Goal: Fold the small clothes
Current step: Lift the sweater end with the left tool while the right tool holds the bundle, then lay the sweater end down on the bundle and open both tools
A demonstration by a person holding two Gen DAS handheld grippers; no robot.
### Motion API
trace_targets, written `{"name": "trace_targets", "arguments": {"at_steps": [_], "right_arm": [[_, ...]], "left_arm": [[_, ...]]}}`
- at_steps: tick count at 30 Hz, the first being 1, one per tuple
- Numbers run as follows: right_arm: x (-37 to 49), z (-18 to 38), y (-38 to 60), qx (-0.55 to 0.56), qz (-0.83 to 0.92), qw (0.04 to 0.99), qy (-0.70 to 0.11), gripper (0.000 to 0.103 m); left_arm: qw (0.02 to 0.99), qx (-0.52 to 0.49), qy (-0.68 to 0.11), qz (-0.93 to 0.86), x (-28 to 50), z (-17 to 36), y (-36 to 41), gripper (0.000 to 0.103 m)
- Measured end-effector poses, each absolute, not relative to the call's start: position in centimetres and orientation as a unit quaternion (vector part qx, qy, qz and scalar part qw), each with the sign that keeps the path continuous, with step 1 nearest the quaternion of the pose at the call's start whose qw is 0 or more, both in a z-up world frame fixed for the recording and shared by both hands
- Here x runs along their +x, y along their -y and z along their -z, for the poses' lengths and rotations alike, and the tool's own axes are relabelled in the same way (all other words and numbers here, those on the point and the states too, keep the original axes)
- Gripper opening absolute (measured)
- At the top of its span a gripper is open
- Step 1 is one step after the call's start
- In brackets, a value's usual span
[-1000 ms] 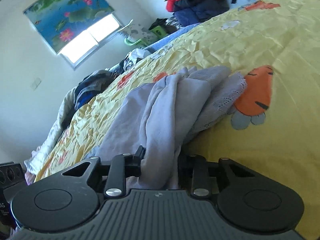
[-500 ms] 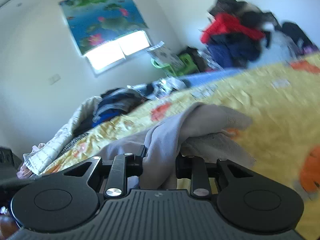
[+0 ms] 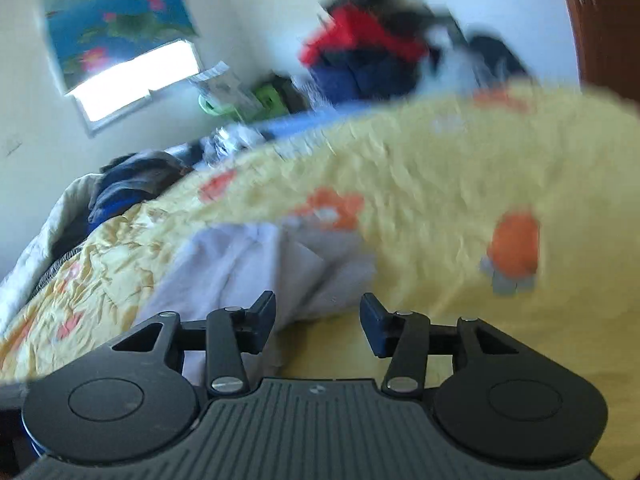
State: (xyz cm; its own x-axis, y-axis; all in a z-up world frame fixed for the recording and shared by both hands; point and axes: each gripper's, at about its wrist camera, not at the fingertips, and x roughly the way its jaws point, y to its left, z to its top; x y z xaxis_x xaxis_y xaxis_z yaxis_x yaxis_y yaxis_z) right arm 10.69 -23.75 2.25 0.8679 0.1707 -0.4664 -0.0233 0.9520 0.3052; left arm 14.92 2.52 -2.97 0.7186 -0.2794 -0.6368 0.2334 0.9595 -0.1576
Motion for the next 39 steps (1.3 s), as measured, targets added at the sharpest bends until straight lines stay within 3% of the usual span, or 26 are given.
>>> {"name": "trace_targets", "arguments": {"at_steps": [5,11,14,19,20,21,22,25,28,30,34,37,39], "right_arm": [[7.8,-1.1,20.7,0.151,-0.124,0.939,-0.282,0.051],[8.4,1.9,20.9,0.222,-0.154,0.901,-0.339,0.042],[8.8,2.4,20.4,0.237,-0.149,0.896,-0.344,0.009],[7.0,1.4,20.9,0.216,-0.132,0.912,-0.323,0.007],[7.0,1.6,20.9,0.216,-0.133,0.911,-0.326,0.007],[7.5,2.0,21.0,0.221,-0.134,0.904,-0.342,0.019],[7.9,2.3,21.2,0.228,-0.126,0.899,-0.352,0.016],[5.7,0.3,20.4,0.183,-0.081,0.931,-0.304,0.025],[4.4,-1.5,18.0,0.088,-0.093,0.955,-0.267,0.025],[5.1,-1.0,17.0,0.08,-0.11,0.949,-0.283,0.029],[6.7,1.1,17.2,0.084,-0.066,0.939,-0.326,0.024],[5.1,-0.3,17.2,0.082,-0.062,0.946,-0.308,0.037],[4.1,-0.8,16.4,0.054,-0.056,0.95,-0.303,0.056]], "left_arm": [[0.93,-0.033,-0.345,0.124,13.4,3.2,-2.9,0.073],[0.929,-0.045,-0.348,0.119,12.1,3.4,-4.1,0.076],[0.927,-0.051,-0.351,0.121,11.9,3.4,-4.1,0.076],[0.933,-0.036,-0.337,0.122,10.8,2.6,-4.2,0.076],[0.933,-0.034,-0.338,0.121,10.9,2.6,-4.2,0.077],[0.931,-0.034,-0.342,0.12,11.0,2.7,-4.1,0.077],[0.929,-0.034,-0.349,0.116,11.2,2.8,-4.1,0.077],[0.93,-0.034,-0.347,0.114,10.7,3.0,-3.9,0.077],[0.931,-0.025,-0.349,0.103,10.5,3.4,-3.4,0.077],[0.93,-0.028,-0.351,0.101,10.4,3.6,-3.3,0.077],[0.93,-0.026,-0.354,0.098,9.8,3.5,-3.3,0.077],[0.932,-0.015,-0.35,0.091,9.1,3.4,-3.3,0.078],[0.932,-0.019,-0.352,0.087,8.8,3.5,-3.4,0.078]]}}
